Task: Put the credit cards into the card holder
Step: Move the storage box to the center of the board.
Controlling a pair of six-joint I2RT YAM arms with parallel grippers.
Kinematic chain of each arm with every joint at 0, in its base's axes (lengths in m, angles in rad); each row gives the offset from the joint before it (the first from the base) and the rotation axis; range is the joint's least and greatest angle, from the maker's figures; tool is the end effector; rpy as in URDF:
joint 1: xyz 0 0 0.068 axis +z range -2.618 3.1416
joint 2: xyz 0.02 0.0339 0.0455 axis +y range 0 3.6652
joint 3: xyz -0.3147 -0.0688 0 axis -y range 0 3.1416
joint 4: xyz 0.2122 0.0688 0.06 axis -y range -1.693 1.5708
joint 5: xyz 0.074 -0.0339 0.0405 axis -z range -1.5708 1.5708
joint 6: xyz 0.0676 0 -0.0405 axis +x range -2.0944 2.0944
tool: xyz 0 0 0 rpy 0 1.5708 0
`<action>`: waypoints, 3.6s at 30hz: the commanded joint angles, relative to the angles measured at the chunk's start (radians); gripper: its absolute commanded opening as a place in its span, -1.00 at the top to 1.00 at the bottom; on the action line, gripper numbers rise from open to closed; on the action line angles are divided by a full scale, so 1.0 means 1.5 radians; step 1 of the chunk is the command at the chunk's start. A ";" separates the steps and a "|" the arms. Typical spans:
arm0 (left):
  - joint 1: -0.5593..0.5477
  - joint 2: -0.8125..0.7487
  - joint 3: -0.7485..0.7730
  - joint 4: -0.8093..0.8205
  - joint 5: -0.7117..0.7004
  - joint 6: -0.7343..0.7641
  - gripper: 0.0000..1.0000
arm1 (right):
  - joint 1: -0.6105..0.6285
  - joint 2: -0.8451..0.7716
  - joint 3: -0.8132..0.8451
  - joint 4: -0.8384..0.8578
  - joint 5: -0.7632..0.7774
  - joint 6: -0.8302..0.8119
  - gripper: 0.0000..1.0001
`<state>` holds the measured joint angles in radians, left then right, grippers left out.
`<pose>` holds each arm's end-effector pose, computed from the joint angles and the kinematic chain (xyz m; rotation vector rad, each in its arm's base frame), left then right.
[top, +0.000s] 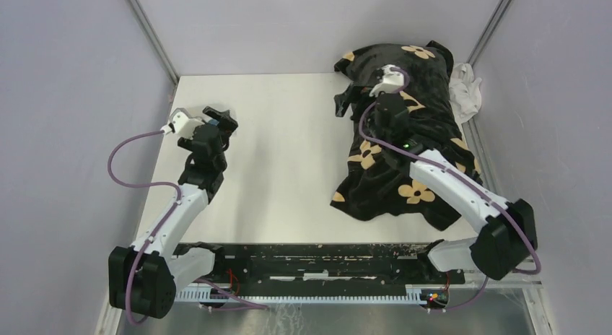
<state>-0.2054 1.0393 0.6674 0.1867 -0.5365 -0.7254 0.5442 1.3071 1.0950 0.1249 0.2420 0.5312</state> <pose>0.2125 -0.0090 0.3392 -0.8076 1.5350 -0.2145 0.2626 0.1400 0.4191 0.1765 1.6829 0.6137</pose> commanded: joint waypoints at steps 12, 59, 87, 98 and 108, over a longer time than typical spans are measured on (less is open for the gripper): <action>0.067 0.219 0.260 -0.332 -0.167 -0.388 -0.98 | 0.099 0.229 0.095 0.142 0.150 -0.305 -0.97; 0.146 0.655 0.572 -0.577 -0.089 -0.537 -0.29 | 0.087 0.450 0.268 0.050 -0.081 -0.285 -0.30; 0.111 0.611 0.540 -0.601 -0.043 -0.494 0.64 | -0.049 0.484 0.232 -0.201 0.063 -0.079 0.76; 0.025 0.616 0.596 -0.667 -0.066 -0.523 0.66 | -0.181 0.372 0.131 -0.289 0.177 -0.040 0.76; -0.079 0.637 0.646 -0.737 -0.091 -0.572 0.65 | -0.320 0.264 0.071 -0.321 0.191 -0.028 0.72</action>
<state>-0.2794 2.0060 1.5570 -0.9016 -0.5968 -1.5055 0.1528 1.7916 1.2125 -0.3397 0.4297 0.4667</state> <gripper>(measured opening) 0.239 0.135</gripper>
